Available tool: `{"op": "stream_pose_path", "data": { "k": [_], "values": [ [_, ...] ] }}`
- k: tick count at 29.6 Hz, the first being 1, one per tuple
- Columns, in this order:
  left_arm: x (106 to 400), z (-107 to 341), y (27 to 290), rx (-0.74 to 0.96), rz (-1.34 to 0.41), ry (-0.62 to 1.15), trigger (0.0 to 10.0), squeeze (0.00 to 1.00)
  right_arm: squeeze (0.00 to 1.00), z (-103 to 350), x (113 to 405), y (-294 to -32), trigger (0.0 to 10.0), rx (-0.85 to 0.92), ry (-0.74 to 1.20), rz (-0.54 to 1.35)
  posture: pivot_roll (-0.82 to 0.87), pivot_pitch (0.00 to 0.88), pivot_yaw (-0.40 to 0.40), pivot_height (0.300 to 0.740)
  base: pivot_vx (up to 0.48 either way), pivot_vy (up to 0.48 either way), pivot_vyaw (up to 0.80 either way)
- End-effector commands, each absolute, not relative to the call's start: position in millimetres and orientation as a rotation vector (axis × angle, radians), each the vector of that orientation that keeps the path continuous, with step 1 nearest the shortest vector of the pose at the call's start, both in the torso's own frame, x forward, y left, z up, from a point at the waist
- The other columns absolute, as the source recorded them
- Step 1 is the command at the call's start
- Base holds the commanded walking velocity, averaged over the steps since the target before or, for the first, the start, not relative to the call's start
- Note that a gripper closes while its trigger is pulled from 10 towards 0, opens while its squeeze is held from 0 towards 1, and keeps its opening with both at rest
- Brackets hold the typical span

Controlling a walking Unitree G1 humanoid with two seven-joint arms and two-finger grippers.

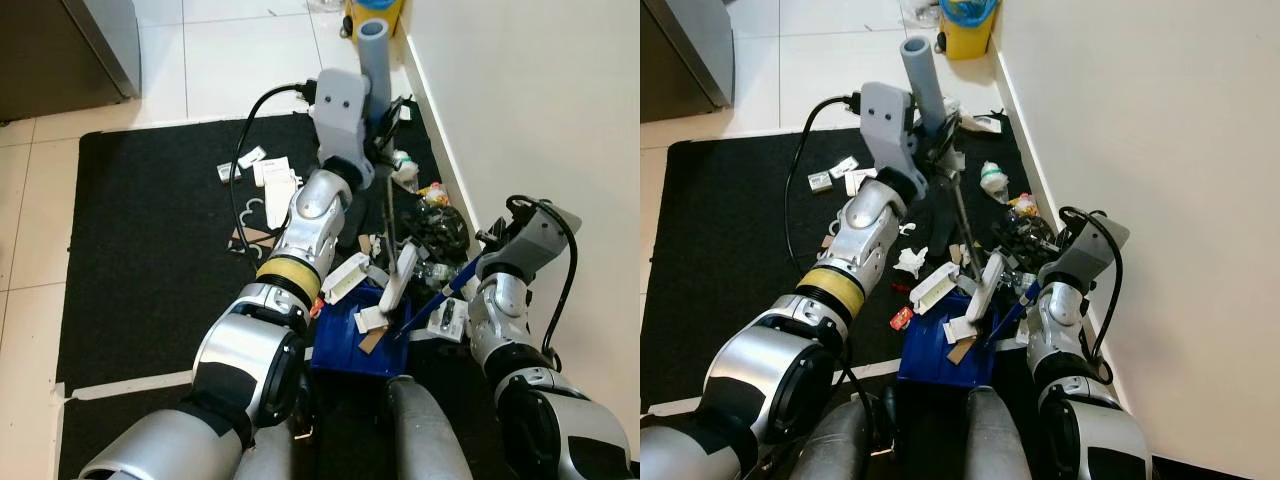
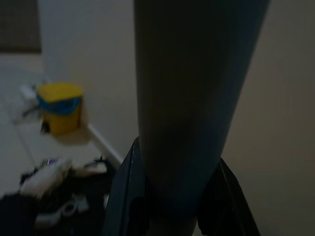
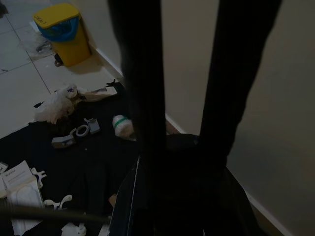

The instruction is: Sweep floor

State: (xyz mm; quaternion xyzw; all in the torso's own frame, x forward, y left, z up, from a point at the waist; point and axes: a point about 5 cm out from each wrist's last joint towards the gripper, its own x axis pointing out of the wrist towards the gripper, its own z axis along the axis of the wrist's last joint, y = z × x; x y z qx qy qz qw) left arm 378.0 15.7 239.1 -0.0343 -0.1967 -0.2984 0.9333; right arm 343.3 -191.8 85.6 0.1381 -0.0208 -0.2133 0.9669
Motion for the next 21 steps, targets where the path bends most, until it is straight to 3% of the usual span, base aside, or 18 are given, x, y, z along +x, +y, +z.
{"op": "stream_pose_path", "data": {
  "k": [1, 6, 13, 21],
  "values": [
    [352, 251, -32, -0.139, -0.781, -0.436, 10.0, 0.00, 0.00, 66, 336, -182, 10.0, 0.353, 0.053, -0.431, -0.03, 0.266, 0.004, 0.740, 0.000, 0.000, 0.00],
    [353, 258, 5, 0.029, -0.816, -0.491, 10.0, 0.00, 0.00, 66, 336, -182, 10.0, 0.361, 0.058, -0.428, -0.02, 0.261, 0.004, 0.740, 0.000, 0.000, 0.00],
    [369, 220, 71, 0.314, -0.709, -0.393, 10.0, 0.00, 0.00, 64, 335, -185, 10.0, 0.341, 0.068, -0.444, -0.01, 0.260, -0.010, 0.740, 0.000, 0.000, 0.00],
    [370, 214, 95, 0.402, -0.637, -0.364, 10.0, 0.00, 0.00, 69, 331, -205, 10.0, 0.257, 0.039, -0.619, -0.02, 0.263, -0.003, 0.740, 0.000, 0.000, 0.00]
  ]
}}
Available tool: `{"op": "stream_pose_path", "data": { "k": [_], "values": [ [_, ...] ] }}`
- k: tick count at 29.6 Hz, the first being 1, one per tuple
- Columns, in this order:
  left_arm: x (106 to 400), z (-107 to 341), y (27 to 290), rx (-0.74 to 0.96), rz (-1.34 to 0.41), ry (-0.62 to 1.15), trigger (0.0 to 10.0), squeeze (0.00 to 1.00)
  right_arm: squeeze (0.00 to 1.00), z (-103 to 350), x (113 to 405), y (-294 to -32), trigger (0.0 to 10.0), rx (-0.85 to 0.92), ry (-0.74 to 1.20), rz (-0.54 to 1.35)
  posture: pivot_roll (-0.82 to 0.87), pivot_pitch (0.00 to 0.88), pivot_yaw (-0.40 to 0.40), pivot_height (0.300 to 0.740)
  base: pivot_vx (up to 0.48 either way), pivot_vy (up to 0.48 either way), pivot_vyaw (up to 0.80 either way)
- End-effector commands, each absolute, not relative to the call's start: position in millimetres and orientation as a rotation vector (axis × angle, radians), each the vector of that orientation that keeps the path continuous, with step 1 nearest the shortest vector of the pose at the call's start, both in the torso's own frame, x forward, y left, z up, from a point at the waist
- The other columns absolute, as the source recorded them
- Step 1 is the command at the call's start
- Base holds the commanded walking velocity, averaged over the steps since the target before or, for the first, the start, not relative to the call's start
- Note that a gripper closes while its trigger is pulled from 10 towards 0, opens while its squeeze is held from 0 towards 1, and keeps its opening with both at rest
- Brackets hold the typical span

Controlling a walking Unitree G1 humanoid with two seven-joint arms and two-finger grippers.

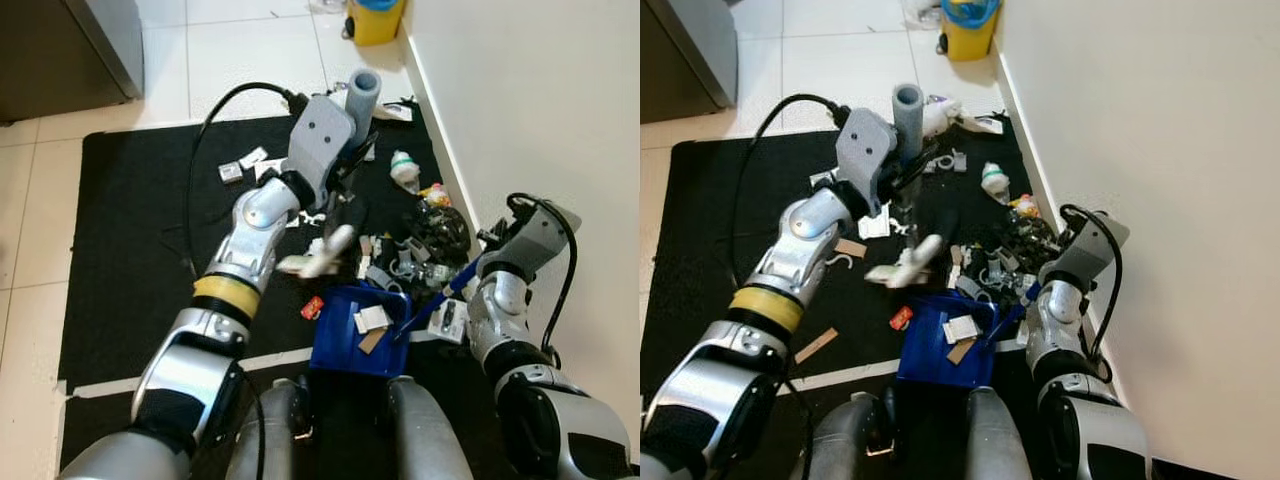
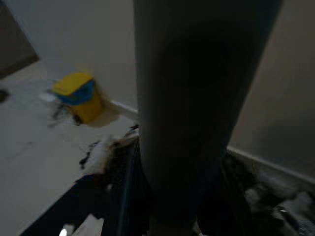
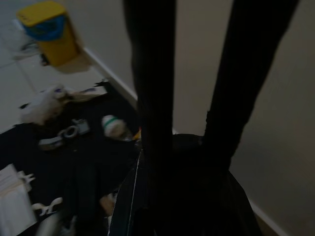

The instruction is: Sweep floor

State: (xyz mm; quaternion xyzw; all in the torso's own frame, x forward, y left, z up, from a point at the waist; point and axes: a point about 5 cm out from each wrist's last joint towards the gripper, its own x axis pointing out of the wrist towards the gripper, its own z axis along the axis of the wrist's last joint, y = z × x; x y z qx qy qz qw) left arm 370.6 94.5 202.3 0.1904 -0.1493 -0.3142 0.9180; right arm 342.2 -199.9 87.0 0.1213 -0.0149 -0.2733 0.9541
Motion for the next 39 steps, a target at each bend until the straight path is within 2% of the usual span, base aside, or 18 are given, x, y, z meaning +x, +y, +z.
{"op": "stream_pose_path", "data": {
  "k": [1, 8, 18, 27, 34, 39],
  "values": [
    [370, 214, 95, 0.402, -0.637, -0.364, 10.0, 0.00, 0.00, 69, 331, -205, 10.0, 0.257, 0.039, -0.619, -0.02, 0.263, -0.003, 0.740, 0.000, 0.000, 0.00],
    [378, 238, 106, 0.361, -0.587, -0.440, 10.0, 0.00, 0.00, 77, 336, -213, 10.0, 0.309, 0.022, -0.658, -0.01, 0.257, 0.002, 0.740, 0.000, 0.000, 0.00],
    [377, 239, 109, 0.293, -0.559, -0.454, 10.0, 0.00, 0.00, 88, 346, -208, 10.0, 0.350, 0.017, -0.667, 0.00, 0.253, 0.004, 0.740, 0.000, 0.000, 0.00],
    [379, 245, 120, 0.309, -0.538, -0.469, 10.0, 0.00, 0.00, 99, 355, -202, 10.0, 0.373, 0.001, -0.647, 0.01, 0.251, 0.001, 0.740, 0.000, 0.000, 0.00],
    [377, 248, 143, 0.381, -0.529, -0.452, 10.0, 0.00, 0.00, 127, 369, -198, 10.0, 0.264, -0.108, -0.501, 0.01, 0.252, -0.006, 0.740, 0.000, 0.000, 0.00],
    [375, 245, 155, 0.423, -0.508, -0.436, 10.0, 0.00, 0.00, 133, 369, -204, 10.0, 0.227, -0.149, -0.491, 0.00, 0.251, -0.011, 0.740, 0.000, 0.000, 0.00]
  ]
}}
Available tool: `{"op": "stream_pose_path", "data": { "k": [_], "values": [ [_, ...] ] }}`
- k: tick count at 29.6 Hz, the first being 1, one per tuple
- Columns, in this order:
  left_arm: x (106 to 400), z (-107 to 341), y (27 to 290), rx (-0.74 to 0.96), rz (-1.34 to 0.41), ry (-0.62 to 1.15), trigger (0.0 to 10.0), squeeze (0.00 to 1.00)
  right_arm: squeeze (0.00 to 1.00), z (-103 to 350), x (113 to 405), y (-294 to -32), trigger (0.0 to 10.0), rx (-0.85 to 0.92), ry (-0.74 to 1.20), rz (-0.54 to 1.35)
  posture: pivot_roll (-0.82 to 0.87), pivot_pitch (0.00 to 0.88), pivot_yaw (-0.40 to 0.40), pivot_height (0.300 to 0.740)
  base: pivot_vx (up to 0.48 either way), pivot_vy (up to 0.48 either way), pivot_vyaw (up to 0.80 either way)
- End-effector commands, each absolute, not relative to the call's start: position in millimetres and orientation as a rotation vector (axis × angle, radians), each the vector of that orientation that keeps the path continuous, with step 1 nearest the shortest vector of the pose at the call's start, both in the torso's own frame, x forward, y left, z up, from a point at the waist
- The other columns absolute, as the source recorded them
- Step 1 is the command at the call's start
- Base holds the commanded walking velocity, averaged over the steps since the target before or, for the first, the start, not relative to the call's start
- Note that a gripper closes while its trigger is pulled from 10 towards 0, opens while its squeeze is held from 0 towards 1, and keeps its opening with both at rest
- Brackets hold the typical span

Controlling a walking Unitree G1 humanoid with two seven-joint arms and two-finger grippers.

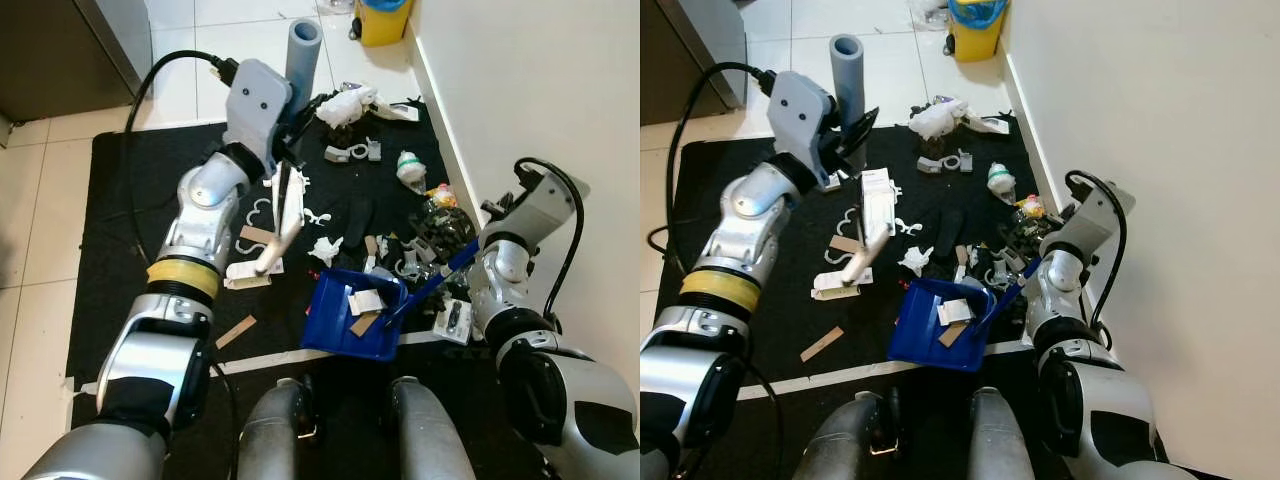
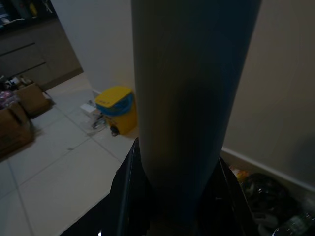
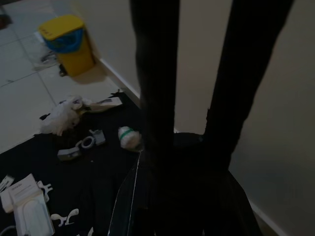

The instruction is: Sweep floor

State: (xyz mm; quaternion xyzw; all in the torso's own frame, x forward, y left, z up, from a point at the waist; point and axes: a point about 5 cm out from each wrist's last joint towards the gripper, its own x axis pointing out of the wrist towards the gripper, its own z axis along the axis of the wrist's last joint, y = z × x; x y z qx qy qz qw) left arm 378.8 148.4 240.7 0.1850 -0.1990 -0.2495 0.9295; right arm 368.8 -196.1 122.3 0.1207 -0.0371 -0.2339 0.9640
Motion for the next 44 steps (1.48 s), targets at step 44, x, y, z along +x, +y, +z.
{"op": "stream_pose_path", "data": {
  "k": [44],
  "values": [
    [354, 154, 218, 0.561, -0.214, -0.149, 10.0, 0.00, 0.00, 82, 324, -251, 10.0, 0.000, -0.024, -0.713, -0.03, 0.291, -0.033, 0.740, 0.000, 0.000, 0.00]
  ]
}}
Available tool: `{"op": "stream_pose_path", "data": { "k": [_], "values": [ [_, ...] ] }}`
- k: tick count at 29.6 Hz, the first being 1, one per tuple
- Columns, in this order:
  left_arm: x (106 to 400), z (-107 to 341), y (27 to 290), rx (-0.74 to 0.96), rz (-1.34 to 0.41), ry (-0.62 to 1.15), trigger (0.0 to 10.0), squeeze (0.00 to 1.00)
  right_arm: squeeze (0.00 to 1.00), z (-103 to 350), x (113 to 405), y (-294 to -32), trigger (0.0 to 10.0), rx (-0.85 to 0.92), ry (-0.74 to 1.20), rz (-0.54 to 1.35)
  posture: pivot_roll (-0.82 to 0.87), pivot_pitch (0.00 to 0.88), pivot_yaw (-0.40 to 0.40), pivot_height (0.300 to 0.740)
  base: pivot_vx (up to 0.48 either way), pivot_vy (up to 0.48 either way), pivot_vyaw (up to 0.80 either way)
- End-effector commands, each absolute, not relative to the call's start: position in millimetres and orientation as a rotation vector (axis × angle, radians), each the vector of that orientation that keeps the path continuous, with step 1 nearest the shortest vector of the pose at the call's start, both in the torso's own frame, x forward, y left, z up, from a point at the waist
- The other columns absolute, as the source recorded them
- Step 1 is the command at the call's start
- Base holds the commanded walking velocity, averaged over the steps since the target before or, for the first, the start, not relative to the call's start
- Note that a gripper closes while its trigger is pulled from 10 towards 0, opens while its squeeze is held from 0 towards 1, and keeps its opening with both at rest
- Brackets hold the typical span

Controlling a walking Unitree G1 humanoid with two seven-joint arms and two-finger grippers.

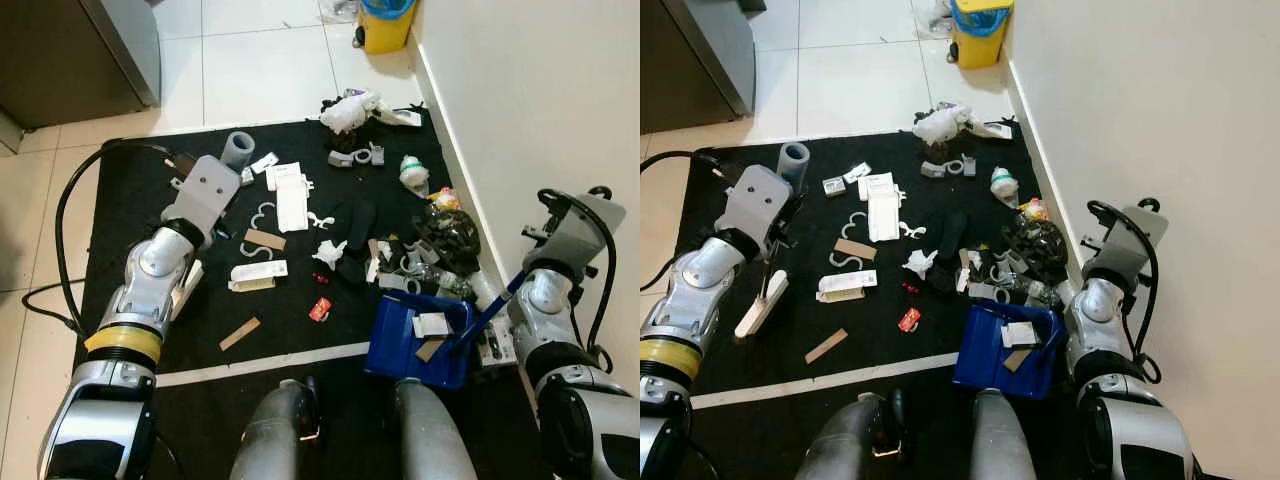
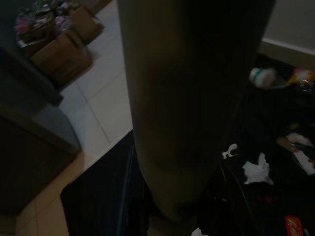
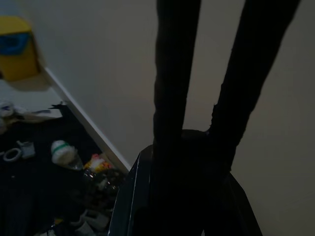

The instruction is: Sweep floor

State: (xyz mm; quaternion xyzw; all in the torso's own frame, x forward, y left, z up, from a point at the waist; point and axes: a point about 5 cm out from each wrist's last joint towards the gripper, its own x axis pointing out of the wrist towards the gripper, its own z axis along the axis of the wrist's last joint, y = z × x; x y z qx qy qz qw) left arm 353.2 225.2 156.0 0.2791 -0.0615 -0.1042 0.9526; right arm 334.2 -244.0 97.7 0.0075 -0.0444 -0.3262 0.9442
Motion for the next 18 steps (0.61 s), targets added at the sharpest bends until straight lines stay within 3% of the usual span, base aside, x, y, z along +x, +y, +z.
{"op": "stream_pose_path", "data": {
  "k": [1, 3, 6, 16, 18],
  "values": [
    [356, 153, 216, 0.547, -0.210, -0.149, 10.0, 0.00, 0.00, 81, 324, -248, 10.0, 0.012, -0.018, -0.715, -0.03, 0.295, -0.036, 0.740, 0.000, 0.000, 0.00],
    [358, 152, 213, 0.529, -0.210, -0.151, 10.0, 0.00, 0.00, 79, 324, -245, 10.0, 0.025, -0.007, -0.720, -0.03, 0.295, -0.036, 0.740, 0.000, 0.000, 0.00],
    [366, 147, 185, 0.448, -0.275, -0.159, 10.0, 0.00, 0.00, 75, 326, -231, 10.0, 0.080, 0.018, -0.712, -0.05, 0.314, -0.045, 0.740, 0.000, 0.000, 0.00],
    [369, 125, 135, 0.450, -0.431, -0.076, 10.0, 0.00, 0.00, 72, 330, -201, 10.0, 0.196, 0.014, -0.613, -0.10, 0.350, -0.037, 0.740, 0.000, 0.000, 0.00],
    [368, 120, 119, 0.385, -0.491, -0.050, 10.0, 0.00, 0.00, 72, 331, -195, 10.0, 0.211, 0.009, -0.583, -0.10, 0.350, -0.036, 0.740, 0.000, 0.000, 0.00]
  ]
}}
